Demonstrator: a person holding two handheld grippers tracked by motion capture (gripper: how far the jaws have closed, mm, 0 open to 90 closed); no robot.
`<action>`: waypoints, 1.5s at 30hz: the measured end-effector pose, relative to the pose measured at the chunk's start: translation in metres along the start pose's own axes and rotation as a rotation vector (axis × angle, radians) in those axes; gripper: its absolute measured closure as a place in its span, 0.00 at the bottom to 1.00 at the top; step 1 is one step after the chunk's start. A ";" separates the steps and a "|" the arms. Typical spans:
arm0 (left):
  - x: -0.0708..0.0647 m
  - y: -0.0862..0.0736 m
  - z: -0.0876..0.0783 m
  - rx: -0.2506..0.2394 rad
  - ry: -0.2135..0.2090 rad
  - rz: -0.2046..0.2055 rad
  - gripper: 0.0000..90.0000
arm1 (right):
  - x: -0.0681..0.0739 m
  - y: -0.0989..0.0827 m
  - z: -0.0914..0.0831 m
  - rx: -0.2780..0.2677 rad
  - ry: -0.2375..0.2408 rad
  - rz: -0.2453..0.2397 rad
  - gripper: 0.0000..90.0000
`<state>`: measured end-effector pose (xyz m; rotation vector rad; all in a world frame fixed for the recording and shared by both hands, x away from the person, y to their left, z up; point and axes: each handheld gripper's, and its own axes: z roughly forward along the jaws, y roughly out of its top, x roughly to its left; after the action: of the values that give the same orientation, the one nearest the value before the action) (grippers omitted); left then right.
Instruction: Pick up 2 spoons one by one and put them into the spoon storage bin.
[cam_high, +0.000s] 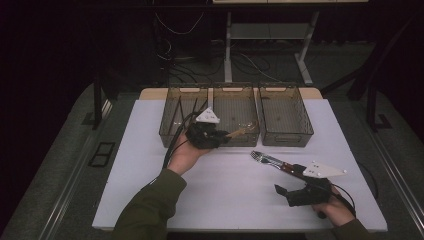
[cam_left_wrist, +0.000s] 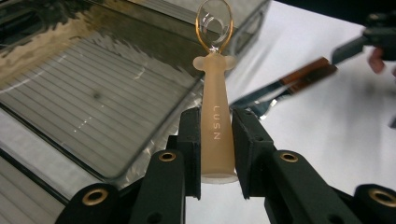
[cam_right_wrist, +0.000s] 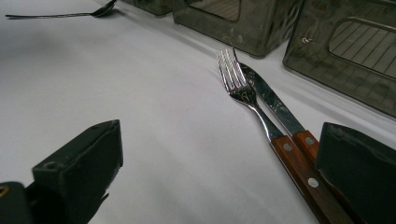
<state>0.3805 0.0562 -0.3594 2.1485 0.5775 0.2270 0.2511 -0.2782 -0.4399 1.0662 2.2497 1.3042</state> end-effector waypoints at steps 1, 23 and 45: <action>0.002 0.002 0.002 0.000 0.010 -0.006 0.81 | 0.000 0.000 0.000 -0.005 0.000 0.002 0.01; 0.046 0.027 0.049 0.123 0.175 -0.131 0.81 | -0.002 0.000 0.000 -0.009 -0.005 -0.002 0.01; 0.042 0.033 0.069 0.113 0.143 -0.108 0.40 | -0.003 0.000 -0.002 -0.017 -0.003 0.007 0.01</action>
<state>0.4524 0.0105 -0.3766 2.2140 0.8036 0.2963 0.2520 -0.2810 -0.4389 1.0702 2.2312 1.3215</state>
